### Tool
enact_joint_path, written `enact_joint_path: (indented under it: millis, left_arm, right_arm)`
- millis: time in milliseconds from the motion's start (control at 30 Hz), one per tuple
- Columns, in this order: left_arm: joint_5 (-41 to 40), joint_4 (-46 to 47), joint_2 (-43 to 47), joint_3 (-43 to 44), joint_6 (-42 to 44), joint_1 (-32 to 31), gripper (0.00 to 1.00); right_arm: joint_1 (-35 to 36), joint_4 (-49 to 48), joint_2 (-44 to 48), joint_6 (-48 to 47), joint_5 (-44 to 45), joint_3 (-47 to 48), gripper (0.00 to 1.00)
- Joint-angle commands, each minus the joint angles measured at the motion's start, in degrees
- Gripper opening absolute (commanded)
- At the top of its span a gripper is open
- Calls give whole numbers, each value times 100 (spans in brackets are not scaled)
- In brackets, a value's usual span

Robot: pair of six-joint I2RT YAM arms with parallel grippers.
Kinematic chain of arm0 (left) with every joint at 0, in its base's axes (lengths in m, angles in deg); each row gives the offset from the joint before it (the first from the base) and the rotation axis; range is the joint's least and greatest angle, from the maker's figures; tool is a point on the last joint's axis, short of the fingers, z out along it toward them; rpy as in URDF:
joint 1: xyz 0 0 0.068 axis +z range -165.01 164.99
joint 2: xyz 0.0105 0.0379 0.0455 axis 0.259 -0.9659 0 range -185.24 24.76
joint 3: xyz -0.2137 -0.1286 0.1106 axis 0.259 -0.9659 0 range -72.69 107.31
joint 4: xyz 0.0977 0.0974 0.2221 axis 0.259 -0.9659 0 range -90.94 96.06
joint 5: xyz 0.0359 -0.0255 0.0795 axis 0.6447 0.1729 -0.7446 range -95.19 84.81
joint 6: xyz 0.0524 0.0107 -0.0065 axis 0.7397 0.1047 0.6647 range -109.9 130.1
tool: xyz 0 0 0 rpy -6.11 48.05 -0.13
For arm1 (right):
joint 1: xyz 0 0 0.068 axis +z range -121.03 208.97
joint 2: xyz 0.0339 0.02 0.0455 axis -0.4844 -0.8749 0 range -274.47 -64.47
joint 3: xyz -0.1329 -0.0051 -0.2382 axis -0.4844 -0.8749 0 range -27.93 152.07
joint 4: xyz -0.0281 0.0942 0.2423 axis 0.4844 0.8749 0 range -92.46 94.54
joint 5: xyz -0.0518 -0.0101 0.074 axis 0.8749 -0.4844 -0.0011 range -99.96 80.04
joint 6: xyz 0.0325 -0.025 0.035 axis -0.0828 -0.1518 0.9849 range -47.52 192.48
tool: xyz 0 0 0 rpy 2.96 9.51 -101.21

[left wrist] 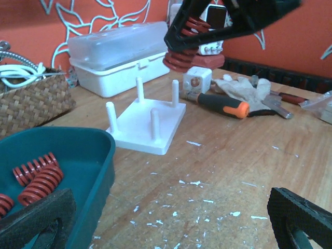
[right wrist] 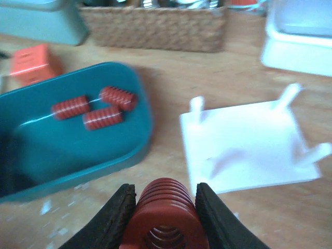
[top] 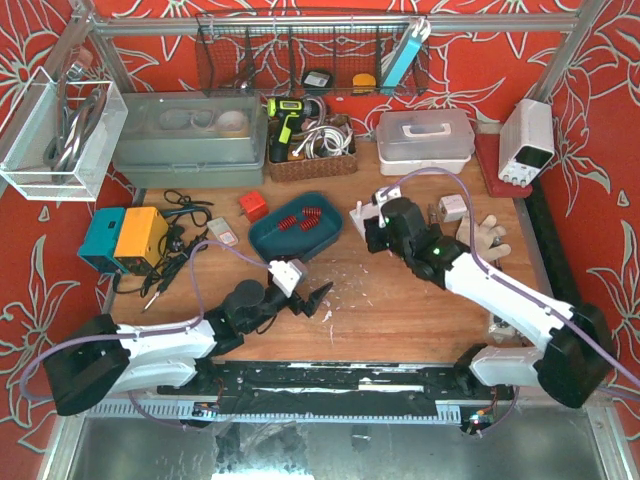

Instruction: Install the large spring

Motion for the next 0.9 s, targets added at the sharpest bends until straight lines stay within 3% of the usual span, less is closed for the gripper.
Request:
enact_joint_path:
  millis: [0,400,867]
  left_arm:
    - [-359,-187,-65,259,-282,-8,100]
    - [-262,-367,24,363,-401,-8,100]
    - [-240,-521,24,468,-390,-8,100]
  right_arm:
    - [-627,-21,-571,-449,721,575,0]
    - [-1910,-9,-2570,-741,478,2133,0]
    - [-2419,499,-3927,-811,-26,3391,0]
